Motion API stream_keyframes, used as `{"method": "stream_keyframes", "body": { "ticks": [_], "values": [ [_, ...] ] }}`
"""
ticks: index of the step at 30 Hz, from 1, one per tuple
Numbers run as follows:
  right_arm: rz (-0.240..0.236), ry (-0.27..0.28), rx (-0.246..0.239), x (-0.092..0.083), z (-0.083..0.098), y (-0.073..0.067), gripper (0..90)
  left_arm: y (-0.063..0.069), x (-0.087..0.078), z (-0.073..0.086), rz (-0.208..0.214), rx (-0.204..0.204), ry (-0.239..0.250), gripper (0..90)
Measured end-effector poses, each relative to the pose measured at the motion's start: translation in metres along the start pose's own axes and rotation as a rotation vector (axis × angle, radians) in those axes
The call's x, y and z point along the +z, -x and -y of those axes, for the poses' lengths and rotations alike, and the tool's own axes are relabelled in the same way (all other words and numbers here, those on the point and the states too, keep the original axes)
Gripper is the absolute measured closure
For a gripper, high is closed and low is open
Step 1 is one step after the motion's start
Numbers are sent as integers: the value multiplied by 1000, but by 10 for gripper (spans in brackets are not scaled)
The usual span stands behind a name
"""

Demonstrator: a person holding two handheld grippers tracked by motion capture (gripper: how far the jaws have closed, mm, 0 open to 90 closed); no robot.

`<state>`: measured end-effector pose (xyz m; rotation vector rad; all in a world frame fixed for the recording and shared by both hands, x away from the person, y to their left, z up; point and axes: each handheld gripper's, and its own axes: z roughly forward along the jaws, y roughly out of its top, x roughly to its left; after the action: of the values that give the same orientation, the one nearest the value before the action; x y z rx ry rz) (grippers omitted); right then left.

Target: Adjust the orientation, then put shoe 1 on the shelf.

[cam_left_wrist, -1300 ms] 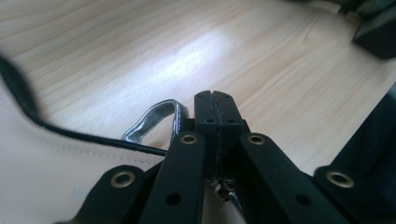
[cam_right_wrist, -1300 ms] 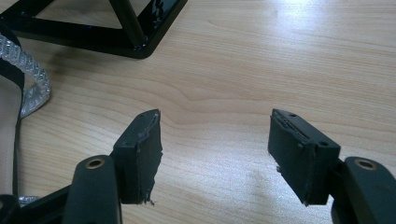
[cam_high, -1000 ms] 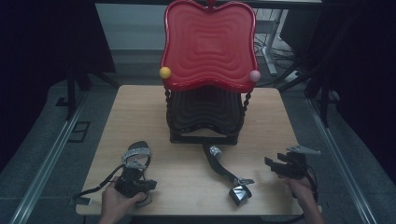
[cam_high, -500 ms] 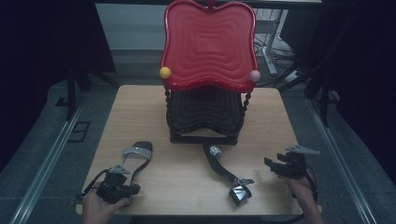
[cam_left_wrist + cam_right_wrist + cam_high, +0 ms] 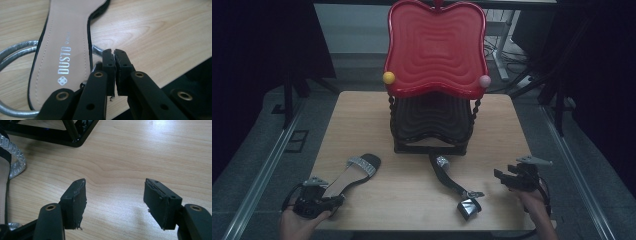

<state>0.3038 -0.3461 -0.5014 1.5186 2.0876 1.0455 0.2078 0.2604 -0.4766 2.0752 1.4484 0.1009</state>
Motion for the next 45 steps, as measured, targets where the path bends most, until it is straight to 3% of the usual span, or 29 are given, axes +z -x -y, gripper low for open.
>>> {"method": "stream_keyframes", "body": {
  "ticks": [1,2,3,5,6,7,12,13,15,21,25,36,43,45],
  "values": [
    [-1,2,0,0,0,0,348,1,0,-1,10,-2,4,843],
    [-1,3,1,0,0,0,348,2,-1,-2,15,-3,15,772],
    [-1,2,1,0,-1,0,348,8,-5,-6,-4,15,62,718],
    [0,2,4,0,-1,0,347,12,-7,-9,-17,29,81,675],
    [8,6,17,2,-2,2,346,16,-10,-13,-21,40,102,604],
    [8,6,17,2,-2,2,346,18,-11,-16,-22,41,112,604],
    [6,4,16,4,-1,2,345,12,-20,-35,-41,3,164,483],
    [6,4,16,4,-2,3,344,5,-19,-42,-73,-7,153,438],
    [8,4,24,5,-2,4,344,1,-18,-45,-91,-17,141,407],
    [8,1,22,5,-2,5,342,-6,-10,-58,-109,-34,91,316],
    [8,1,18,5,-1,4,341,-6,1,-62,-120,-21,34,301],
    [17,-16,0,9,-2,2,341,-11,29,-60,-140,-6,-65,271],
    [18,-20,2,9,-2,2,342,-14,38,-58,-157,-1,-85,269],
    [19,-21,1,9,-2,2,342,-14,39,-60,-183,9,-96,266]
  ]
}}
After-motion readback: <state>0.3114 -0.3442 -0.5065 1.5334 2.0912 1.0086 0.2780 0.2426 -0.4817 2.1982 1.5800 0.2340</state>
